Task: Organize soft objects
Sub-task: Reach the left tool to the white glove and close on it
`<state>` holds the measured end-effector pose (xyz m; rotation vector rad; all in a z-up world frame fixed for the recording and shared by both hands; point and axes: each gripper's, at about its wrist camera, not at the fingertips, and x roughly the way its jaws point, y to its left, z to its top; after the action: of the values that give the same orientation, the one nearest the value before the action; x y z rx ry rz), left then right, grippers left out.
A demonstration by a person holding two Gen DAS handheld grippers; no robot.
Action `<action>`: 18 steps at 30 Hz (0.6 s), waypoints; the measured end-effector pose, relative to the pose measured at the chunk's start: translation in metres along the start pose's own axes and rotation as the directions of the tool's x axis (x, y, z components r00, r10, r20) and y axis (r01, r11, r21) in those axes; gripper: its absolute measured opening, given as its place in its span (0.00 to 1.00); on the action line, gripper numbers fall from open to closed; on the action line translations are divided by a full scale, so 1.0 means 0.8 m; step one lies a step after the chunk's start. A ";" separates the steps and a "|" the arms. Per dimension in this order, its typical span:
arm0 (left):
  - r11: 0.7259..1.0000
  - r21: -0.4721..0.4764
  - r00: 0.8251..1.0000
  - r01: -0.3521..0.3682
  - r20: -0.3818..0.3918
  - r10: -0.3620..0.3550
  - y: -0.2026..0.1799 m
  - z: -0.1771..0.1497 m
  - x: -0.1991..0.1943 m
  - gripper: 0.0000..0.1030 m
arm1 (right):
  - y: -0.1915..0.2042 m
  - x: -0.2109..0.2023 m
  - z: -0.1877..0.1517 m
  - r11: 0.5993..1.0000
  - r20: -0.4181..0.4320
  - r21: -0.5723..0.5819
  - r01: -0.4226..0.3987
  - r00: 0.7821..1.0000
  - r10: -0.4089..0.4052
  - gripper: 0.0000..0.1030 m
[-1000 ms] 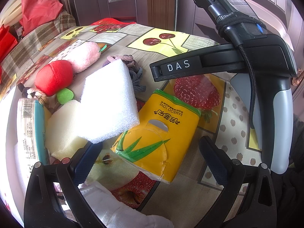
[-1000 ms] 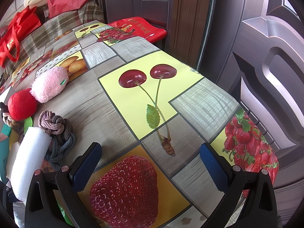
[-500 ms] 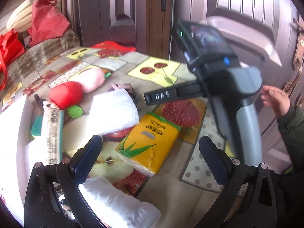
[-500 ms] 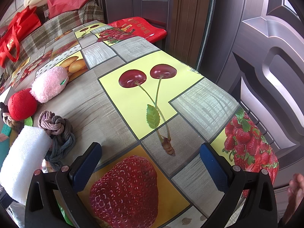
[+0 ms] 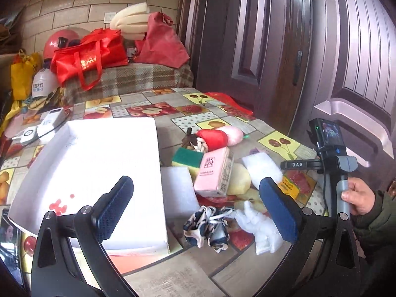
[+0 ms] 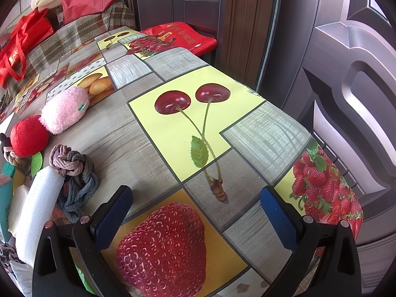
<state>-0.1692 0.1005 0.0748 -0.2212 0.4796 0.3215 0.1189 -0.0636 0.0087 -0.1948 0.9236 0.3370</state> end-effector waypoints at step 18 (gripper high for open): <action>0.961 0.175 0.928 0.216 -0.343 -0.146 -0.116 -0.045 0.074 0.62 | -0.089 -0.159 -0.048 0.891 0.576 -0.167 -0.423 0.691 0.436 1.00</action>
<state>-0.1015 0.0195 0.0275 -0.1113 0.8122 0.0481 0.0454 -0.1675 0.0904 0.1224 0.3092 0.8003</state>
